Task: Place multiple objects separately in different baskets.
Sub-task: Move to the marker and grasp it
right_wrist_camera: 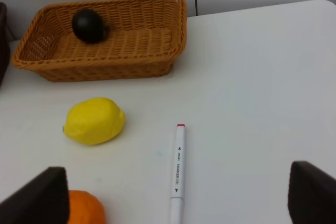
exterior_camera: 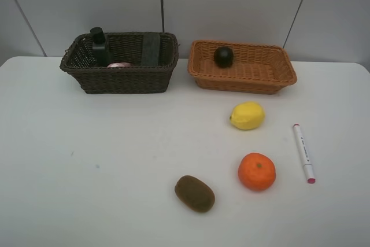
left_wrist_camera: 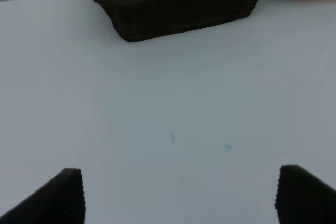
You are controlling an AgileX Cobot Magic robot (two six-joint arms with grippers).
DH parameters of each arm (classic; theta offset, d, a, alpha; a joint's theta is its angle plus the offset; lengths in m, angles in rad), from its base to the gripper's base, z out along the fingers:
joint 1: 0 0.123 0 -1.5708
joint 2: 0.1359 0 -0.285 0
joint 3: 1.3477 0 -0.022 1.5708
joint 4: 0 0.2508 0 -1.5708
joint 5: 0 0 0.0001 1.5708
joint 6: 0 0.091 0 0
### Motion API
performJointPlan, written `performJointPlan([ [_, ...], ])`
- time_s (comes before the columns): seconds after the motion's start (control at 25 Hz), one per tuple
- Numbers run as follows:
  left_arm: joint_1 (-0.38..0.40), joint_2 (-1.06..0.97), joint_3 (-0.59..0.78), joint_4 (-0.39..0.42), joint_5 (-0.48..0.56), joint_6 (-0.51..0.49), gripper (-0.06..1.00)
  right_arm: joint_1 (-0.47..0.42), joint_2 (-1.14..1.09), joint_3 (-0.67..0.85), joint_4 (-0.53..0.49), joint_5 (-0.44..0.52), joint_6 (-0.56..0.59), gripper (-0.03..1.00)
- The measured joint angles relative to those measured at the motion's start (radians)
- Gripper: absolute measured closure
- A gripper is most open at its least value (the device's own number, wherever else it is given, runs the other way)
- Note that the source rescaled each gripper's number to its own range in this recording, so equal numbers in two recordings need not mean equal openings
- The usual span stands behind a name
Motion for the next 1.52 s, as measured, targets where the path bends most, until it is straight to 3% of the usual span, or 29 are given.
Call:
performJointPlan([
  [1.04,0.0,0.0,0.0,0.01,0.0,-0.024,0.01,0.0,0.026,0.0,0.0,0.0,0.003,-0.02],
  [1.24,0.0,0.0,0.0,0.01,0.0,-0.024,0.01,0.0,0.265,-0.016,-0.006,-0.026,0.047,-0.02],
  [1.52,0.0,0.0,0.0,0.01,0.0,-0.024,0.01,0.0,0.84,-0.116,-0.006,-0.14,0.101,-0.02],
])
